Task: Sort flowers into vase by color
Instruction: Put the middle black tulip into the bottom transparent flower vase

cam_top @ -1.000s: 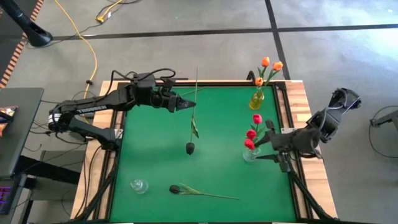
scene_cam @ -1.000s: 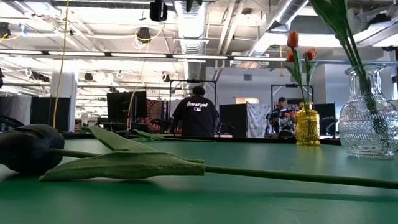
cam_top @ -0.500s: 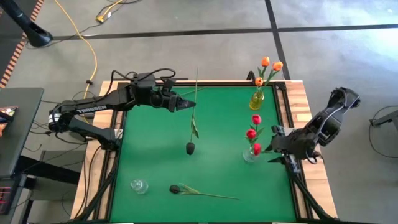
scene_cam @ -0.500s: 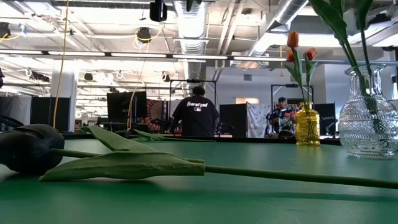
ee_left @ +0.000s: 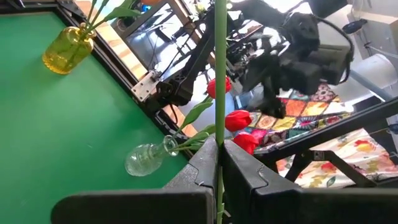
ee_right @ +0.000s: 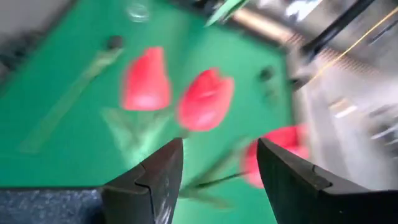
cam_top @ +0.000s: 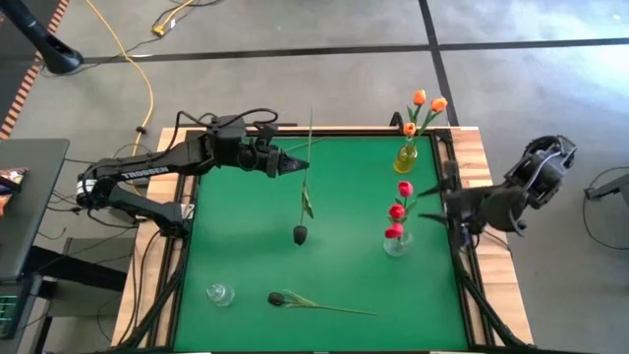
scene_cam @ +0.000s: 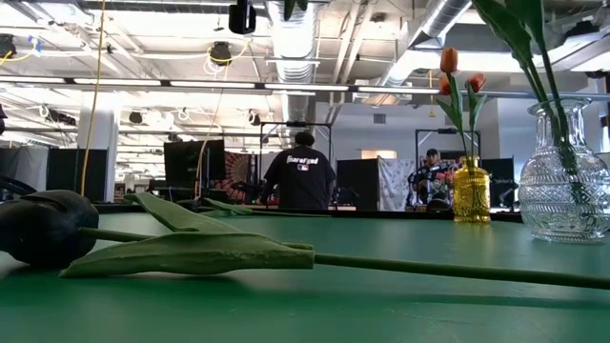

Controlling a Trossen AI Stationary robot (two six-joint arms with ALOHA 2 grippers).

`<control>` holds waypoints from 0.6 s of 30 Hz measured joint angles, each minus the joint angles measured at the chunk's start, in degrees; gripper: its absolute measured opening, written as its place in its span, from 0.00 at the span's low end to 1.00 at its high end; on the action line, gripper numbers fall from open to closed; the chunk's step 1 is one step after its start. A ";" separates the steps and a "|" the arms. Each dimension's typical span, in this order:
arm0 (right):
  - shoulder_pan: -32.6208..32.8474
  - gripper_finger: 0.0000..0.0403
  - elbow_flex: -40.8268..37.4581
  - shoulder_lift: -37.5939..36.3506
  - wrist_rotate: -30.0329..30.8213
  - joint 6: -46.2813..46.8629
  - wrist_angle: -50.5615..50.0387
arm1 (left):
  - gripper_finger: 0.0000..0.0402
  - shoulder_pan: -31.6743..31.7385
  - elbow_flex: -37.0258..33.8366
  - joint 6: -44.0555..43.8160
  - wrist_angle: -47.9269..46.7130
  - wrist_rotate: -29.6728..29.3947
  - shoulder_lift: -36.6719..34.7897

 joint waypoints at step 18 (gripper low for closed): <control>-14.04 0.57 1.51 7.51 8.45 -85.70 46.67 | 0.00 -2.80 -0.02 -22.29 18.69 -11.21 0.04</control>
